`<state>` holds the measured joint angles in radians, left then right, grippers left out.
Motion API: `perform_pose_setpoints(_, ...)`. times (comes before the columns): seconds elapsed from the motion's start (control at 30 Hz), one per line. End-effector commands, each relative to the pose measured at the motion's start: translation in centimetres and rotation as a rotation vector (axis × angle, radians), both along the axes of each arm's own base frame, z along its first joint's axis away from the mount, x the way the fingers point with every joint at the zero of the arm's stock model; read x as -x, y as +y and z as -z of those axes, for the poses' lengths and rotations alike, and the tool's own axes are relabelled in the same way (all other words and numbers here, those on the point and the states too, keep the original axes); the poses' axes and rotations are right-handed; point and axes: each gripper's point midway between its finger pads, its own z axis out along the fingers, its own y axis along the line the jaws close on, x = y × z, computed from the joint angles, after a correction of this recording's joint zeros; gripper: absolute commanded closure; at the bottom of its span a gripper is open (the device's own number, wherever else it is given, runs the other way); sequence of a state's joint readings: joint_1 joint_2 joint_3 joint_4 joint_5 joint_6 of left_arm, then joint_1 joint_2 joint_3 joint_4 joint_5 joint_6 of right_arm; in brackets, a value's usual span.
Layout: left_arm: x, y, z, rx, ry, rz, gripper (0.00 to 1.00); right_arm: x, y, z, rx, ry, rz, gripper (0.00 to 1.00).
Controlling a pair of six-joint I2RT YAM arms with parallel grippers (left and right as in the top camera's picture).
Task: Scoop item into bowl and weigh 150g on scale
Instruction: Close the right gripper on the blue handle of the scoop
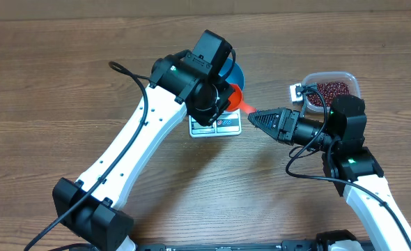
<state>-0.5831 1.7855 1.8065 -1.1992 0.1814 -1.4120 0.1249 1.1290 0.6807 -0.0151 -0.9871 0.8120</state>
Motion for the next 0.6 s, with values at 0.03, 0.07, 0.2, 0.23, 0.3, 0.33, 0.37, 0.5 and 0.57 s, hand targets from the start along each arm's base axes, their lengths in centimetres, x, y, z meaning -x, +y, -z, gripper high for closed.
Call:
perform_pose_setpoints(0.03, 0.0, 0.0, -1.1, 0.006, -0.012, -0.106, 0.96, -0.5, 0.0, -0.9, -0.002, -0.024, 0.016, 0.65)
perform_pose_setpoints(0.07, 0.0, 0.1, -1.1, 0.004, -0.009, -0.119, 0.96, -0.8, -0.1, -0.8, -0.003, -0.008, 0.037, 0.65)
perform_pose_setpoints(0.2, 0.1, -0.1, -1.1, 0.015, 0.008, -0.162, 0.96, -1.7, -0.6, -0.8, 0.001, 0.001, 0.098, 0.65)
perform_pose_setpoints(0.23, 0.1, 0.0, -1.1, 0.016, 0.010, -0.170, 0.96, -1.8, -0.6, -1.0, -0.005, -0.003, 0.102, 0.65)
perform_pose_setpoints(0.3, 0.1, 0.0, -1.1, 0.014, 0.009, -0.174, 0.96, -2.0, -0.6, -1.7, -0.015, -0.033, 0.104, 0.65)
perform_pose_setpoints(0.33, 0.0, 0.1, -1.0, 0.012, 0.007, -0.175, 0.96, -2.2, -0.6, -2.0, -0.022, -0.047, 0.108, 0.65)
perform_pose_setpoints(0.37, 0.0, 0.1, -1.0, 0.010, 0.006, -0.177, 0.96, -2.4, -0.7, -2.2, -0.029, -0.047, 0.118, 0.65)
perform_pose_setpoints(0.5, 0.0, 0.2, -1.0, 0.010, 0.007, -0.189, 0.96, -2.7, -0.8, -2.6, -0.036, -0.057, 0.136, 0.65)
perform_pose_setpoints(0.57, -0.1, 0.2, -1.0, 0.008, 0.005, -0.191, 0.96, -2.6, -0.8, -2.4, -0.035, -0.048, 0.136, 0.66)
